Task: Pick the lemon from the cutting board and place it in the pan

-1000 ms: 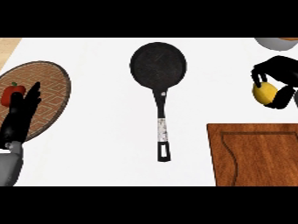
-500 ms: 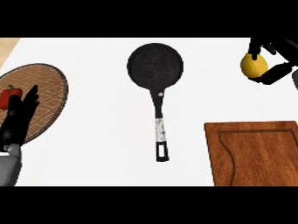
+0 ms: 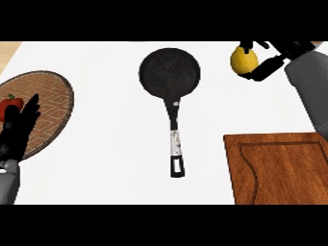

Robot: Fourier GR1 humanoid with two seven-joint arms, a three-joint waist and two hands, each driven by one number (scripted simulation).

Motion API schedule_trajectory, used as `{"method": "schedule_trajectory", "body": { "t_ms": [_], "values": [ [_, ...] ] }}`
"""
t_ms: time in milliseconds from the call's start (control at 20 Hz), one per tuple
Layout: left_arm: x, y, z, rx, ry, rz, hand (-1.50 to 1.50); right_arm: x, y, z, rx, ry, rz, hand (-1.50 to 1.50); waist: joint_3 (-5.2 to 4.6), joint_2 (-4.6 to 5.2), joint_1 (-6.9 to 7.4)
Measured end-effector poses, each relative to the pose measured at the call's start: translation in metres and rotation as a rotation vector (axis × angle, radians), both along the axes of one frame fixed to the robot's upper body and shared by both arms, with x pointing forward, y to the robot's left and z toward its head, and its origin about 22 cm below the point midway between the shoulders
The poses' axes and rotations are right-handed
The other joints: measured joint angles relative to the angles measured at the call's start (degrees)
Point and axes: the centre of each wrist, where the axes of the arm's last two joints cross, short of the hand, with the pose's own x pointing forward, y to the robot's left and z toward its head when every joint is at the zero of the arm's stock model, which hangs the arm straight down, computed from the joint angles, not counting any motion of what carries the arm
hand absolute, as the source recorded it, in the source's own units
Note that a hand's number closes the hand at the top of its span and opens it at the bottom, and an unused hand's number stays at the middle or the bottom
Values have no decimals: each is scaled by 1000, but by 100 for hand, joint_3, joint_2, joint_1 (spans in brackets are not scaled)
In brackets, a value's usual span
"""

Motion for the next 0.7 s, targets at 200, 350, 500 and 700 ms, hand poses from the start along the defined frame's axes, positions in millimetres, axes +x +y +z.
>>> {"method": "schedule_trajectory", "body": {
  "t_ms": [200, 350, 500, 700],
  "values": [
    [2, -1, -3, 1, 0, 0, 0, 7, 37, 1, 55, 53, 5, 150, -1, 20, 32],
    [2, 1, -3, 2, -7, -9, 0, 11, 71, 3, 83, 95, 6, 150, -2, 35, 80],
    [6, -5, 0, -5, -14, -20, 0, 10, 98, -1, 101, 135, -4, 150, -3, 63, 137],
    [11, -9, 4, 0, -19, -36, 0, 6, 125, -14, 89, 174, -15, 150, -2, 104, 219]
  ]
}}
